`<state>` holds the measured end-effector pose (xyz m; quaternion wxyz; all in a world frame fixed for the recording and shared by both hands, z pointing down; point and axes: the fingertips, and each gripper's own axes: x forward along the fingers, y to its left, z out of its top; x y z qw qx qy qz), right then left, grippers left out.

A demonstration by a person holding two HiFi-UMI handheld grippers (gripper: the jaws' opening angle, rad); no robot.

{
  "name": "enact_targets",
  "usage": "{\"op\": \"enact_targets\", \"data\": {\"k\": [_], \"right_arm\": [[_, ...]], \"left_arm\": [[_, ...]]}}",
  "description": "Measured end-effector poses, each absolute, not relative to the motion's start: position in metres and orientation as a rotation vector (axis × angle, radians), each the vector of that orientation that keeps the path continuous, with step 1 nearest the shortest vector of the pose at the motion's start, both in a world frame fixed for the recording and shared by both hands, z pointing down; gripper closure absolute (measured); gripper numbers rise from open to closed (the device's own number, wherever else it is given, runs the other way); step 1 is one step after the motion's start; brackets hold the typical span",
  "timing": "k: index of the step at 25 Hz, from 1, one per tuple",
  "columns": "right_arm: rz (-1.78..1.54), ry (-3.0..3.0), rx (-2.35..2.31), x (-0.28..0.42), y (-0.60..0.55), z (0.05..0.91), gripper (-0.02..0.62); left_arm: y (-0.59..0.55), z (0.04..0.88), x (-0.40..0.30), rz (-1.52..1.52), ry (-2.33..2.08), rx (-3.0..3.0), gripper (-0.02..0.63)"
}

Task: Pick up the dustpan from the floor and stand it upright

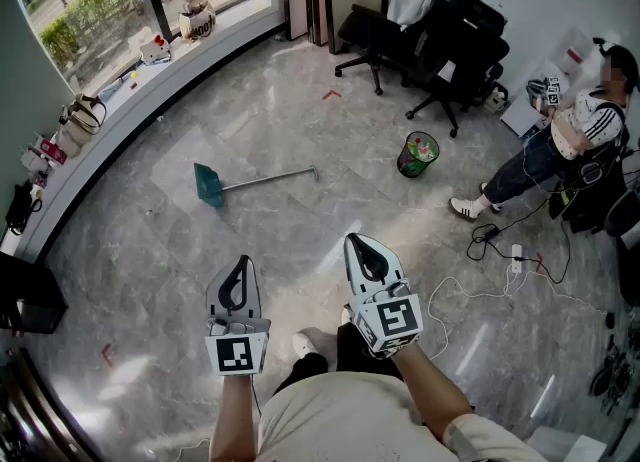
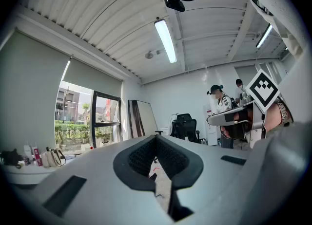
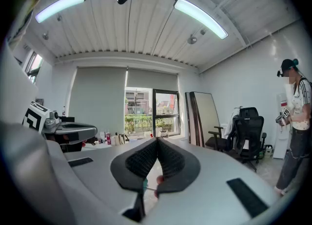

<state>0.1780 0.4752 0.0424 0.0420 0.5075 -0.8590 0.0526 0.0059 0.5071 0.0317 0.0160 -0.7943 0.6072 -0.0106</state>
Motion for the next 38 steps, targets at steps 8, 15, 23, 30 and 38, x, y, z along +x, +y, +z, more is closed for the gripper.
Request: {"op": "enact_targets", "data": {"k": [8,15,23,30,38], "right_arm": [[0.174,-2.63,1.552,0.23,0.393,0.059,0.577],[0.165,-2.653,1.513,0.295,0.296,0.06,0.577],[0.145,-2.695,1.441,0.316,0.218,0.056,0.577],[0.15,-2.657,1.398,0.294,0.142,0.08,0.577],[0.256,-2.598,1.424,0.257,0.026,0.109,0.577]], "left_arm": [[0.426,0.044,0.053,-0.057,1.902,-2.463,0.595],[0.336,0.041,0.117,-0.055,1.961,-2.398,0.595],[0.267,0.036,0.146,-0.031,1.988,-2.348,0.595],[0.184,0.065,0.135,-0.18,1.854,-2.38,0.595],[0.065,0.103,0.111,-0.403,1.639,-2.412,0.595]]}}
